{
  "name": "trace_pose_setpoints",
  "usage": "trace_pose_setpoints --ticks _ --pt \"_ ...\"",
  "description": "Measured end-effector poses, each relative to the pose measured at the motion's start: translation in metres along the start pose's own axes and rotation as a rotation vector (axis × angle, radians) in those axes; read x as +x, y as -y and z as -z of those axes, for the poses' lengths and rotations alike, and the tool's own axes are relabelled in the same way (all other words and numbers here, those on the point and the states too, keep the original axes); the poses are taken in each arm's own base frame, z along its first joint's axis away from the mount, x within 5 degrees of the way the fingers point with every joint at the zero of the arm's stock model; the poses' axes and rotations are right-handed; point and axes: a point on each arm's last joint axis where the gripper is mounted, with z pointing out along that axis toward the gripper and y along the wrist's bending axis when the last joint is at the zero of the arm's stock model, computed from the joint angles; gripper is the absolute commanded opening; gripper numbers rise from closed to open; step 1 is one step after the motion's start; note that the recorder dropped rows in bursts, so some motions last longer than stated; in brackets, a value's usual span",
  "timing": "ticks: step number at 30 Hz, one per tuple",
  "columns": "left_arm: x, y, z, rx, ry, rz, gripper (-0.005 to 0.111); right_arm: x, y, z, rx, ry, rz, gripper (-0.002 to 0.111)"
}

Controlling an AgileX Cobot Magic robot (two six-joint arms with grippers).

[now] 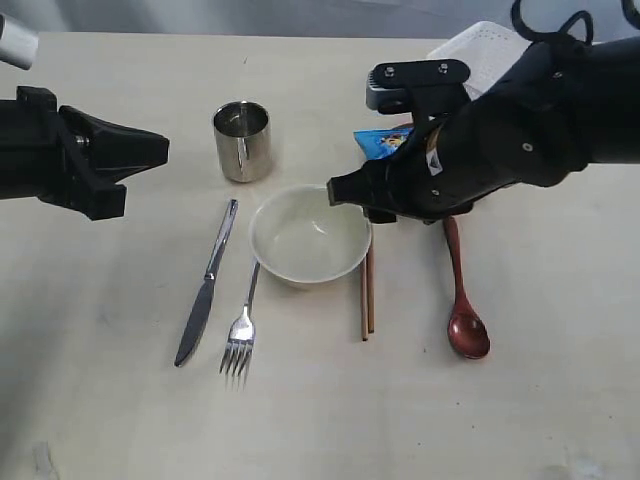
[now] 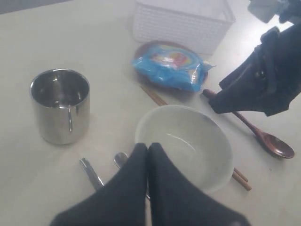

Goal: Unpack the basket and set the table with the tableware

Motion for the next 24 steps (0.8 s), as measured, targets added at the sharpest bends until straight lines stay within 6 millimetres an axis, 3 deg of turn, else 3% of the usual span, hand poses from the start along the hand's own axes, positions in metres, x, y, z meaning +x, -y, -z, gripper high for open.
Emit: trace_pose_setpoints --ticks 7,19,21,24 --pt "0.000 0.000 0.000 0.000 0.000 0.000 0.000 0.007 0.019 0.004 0.143 -0.097 -0.022 0.053" --pt "0.000 0.000 0.000 0.000 0.000 0.000 0.000 0.038 0.002 -0.002 0.103 -0.150 0.006 0.052" --pt "0.000 0.000 0.000 0.000 0.000 0.000 0.000 0.042 -0.004 -0.002 0.089 -0.161 0.014 0.048" --pt "0.000 0.000 0.000 0.000 0.000 0.000 0.000 0.049 -0.019 0.000 0.060 -0.164 0.042 0.029"
